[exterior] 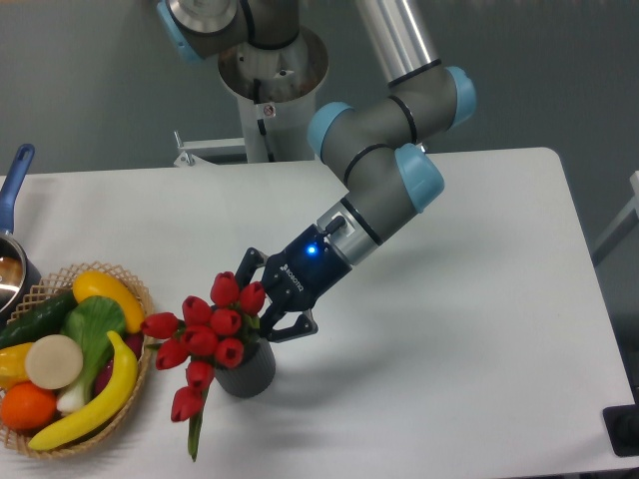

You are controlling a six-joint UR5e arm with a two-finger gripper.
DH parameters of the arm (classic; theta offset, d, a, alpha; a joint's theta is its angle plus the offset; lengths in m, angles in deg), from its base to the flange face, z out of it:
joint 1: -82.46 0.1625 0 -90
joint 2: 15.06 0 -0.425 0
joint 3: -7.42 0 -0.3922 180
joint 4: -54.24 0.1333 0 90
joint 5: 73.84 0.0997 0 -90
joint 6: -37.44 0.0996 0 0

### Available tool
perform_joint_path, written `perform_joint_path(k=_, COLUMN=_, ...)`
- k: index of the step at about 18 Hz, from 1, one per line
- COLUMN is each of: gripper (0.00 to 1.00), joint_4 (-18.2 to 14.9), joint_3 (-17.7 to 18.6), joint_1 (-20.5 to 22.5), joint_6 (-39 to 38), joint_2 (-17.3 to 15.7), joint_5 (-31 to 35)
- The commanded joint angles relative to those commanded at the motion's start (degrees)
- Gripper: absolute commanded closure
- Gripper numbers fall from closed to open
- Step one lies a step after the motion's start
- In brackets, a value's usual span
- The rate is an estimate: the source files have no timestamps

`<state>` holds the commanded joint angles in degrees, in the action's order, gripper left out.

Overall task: Pick up the flowers from the vase
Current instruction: 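Close the gripper around the tulip stems at the vase mouth, then lift the gripped tulips straight up out of the vase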

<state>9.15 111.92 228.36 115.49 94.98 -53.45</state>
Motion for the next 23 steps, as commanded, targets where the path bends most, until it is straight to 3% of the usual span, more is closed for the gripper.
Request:
perform_joint_path(k=10, gripper=0.63, joint_4=-0.1, joint_3=-0.3, joint_1=0.7, joint_6=-4.0, joint_2=-3.5, joint_5=-3.1)
perform_joint_path(k=17, gripper=0.63, joint_4=-0.1, joint_3=-1.1, joint_1=2.3, joint_6=-9.2, joint_2=-7.0, joint_5=-8.8)
perform_joint_path(k=23, gripper=0.63, joint_4=-0.1, joint_3=-5.2, joint_1=2.3, joint_6=-13.8, joint_2=-7.7, joint_5=-9.5)
